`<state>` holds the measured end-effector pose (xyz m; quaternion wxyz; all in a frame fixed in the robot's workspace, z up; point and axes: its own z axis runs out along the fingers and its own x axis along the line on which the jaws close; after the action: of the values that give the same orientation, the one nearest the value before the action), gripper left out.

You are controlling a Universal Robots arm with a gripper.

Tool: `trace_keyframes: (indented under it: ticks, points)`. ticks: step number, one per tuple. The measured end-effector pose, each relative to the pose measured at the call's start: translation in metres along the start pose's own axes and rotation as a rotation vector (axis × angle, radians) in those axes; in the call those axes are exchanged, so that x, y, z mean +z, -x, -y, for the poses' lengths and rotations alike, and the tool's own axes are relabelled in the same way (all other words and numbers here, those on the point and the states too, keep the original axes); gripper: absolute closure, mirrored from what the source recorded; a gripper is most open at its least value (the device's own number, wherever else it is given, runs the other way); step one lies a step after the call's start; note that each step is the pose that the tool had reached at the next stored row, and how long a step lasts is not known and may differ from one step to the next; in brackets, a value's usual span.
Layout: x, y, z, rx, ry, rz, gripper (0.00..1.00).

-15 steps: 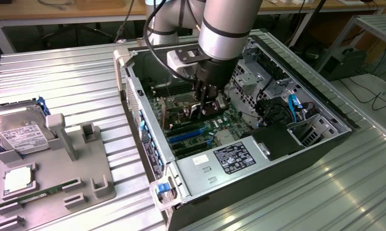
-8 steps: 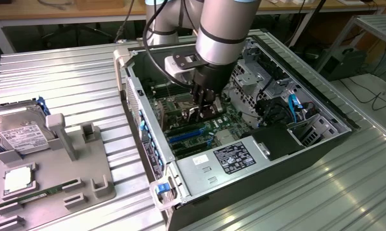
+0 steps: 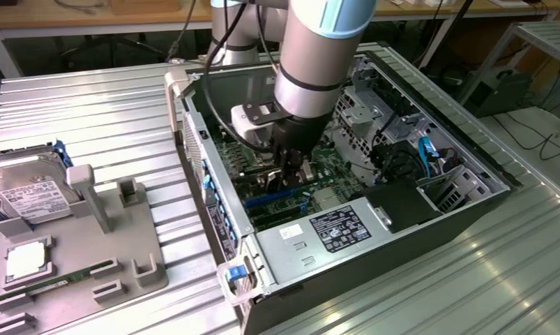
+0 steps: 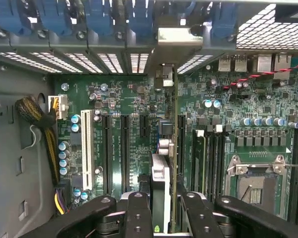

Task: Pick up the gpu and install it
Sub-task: 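Insert the gpu into the slot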

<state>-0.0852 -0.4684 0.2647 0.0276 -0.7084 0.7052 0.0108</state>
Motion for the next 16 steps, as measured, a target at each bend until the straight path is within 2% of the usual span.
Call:
trace_keyframes:
  ticks: [4,16]
  points:
    - [0.0129,-0.001,-0.0037,0.000,0.0027,-0.0003,0.72]
    - [0.0132,0.002,-0.0038,-0.010,0.0031,0.0002,0.72]
